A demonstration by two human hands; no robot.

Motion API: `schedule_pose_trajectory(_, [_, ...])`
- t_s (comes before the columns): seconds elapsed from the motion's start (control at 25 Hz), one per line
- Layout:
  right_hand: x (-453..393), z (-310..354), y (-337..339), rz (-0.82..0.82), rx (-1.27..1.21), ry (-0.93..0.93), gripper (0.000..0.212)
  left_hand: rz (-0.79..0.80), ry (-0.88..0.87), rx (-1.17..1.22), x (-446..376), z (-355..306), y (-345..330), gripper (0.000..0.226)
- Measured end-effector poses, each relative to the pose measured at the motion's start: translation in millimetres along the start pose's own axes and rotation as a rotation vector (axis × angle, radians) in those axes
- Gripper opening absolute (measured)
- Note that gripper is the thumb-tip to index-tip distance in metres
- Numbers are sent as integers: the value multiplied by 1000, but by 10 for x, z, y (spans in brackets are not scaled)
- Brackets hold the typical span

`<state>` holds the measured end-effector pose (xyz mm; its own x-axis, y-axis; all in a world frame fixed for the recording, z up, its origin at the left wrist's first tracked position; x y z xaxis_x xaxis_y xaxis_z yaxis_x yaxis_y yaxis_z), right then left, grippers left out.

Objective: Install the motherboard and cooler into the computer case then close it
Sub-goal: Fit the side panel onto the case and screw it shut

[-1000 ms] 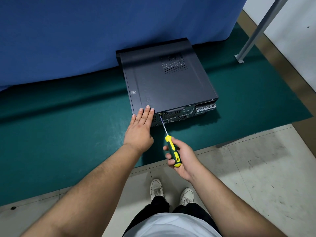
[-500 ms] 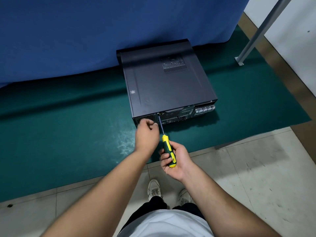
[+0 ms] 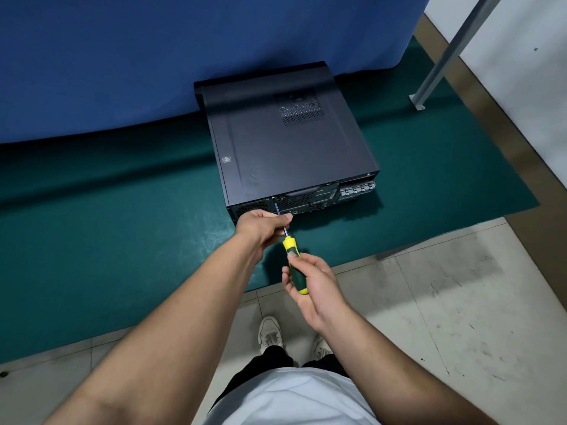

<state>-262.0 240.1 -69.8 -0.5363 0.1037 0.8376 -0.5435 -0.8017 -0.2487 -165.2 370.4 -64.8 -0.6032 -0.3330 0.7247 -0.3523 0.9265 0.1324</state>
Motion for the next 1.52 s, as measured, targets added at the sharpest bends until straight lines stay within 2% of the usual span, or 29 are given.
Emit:
schedule_pose_trajectory(0.08, [-8,-5,21,-33,59,37,26,-42,-2,-2,0,6,-12,37])
schedule_pose_trajectory(0.12, [-23,-24,25,-47,77,15,21,-39,1,15,0,17,-29,35])
schedule_pose_trajectory(0.16, [-37,-54,30,-65,79,-33,17,-11,9,38,26,17,-56,28])
schedule_pose_trajectory(0.24, [-61,-139,20,-64,61,-172,27,104,51,139,98,28,-120,7])
schedule_pose_trajectory(0.32, [-53,-192,-13,-19,-2,-295,32,209,67,216,154,28,-159,26])
schedule_pose_trajectory(0.36, [-46,-188,-21,0,1,-301,32,210,44,216,156,19,-141,31])
schedule_pose_trajectory(0.44, [-45,-125,-16,25,145,-141,31,150,0,183,155,-15,-79,30])
schedule_pose_trajectory(0.56, [-8,-6,-19,-7,405,286,32,48,-27,133,116,-40,-27,29])
schedule_pose_trajectory(0.64, [-11,39,-2,-88,452,398,28,-5,-55,115,107,-46,-33,34])
schedule_pose_trajectory(0.72, [-76,64,40,-111,352,287,18,-4,-48,138,126,-41,-81,31])
schedule_pose_trajectory(0.84, [-18,-158,-109,134,-14,-251,21,68,-5,236,135,-71,-129,24])
schedule_pose_trajectory(0.92, [63,-229,-214,223,-103,-378,28,108,3,290,97,-93,-108,29])
schedule_pose_trajectory(0.96, [67,-237,-229,223,-61,-349,29,120,-1,284,85,-99,-92,30])
schedule_pose_trajectory(1.0, [44,-193,-208,192,63,-218,27,122,-7,254,76,-102,-84,30])
schedule_pose_trajectory(1.12, [72,180,-138,-48,768,562,26,83,-36,181,82,-113,-69,29])
schedule_pose_trajectory(1.16, [102,244,-157,-117,945,751,28,55,-33,183,81,-112,-65,30])
schedule_pose_trajectory(1.2, [114,291,-175,-182,1002,844,26,28,-23,198,77,-105,-64,31])
schedule_pose_trajectory(1.24, [117,307,-189,-222,975,843,23,10,-9,219,74,-95,-71,32])
schedule_pose_trajectory(1.32, [39,254,-156,-213,676,614,17,7,19,269,90,-90,-98,32])
schedule_pose_trajectory(1.44, [-25,-58,-206,18,-29,-112,13,34,38,321,96,-106,-115,30])
schedule_pose_trajectory(1.48, [-7,-104,-230,72,-151,-263,16,40,43,331,99,-101,-116,30])
schedule_pose_trajectory(1.52, [8,-108,-236,98,-171,-311,18,41,45,335,102,-94,-111,31])
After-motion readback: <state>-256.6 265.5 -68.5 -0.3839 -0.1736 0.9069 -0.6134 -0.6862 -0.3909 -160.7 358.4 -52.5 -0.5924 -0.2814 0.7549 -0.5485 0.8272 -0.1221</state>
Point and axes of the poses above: each hand's wrist, its own x-axis away from the middle knuckle, its own y-axis out of the back of the hand, z = x × y, the point moved 8 cm from there along -x, towards the middle knuckle, and after that the axes turned 11 degrees about -z, right-handed, at the moved point
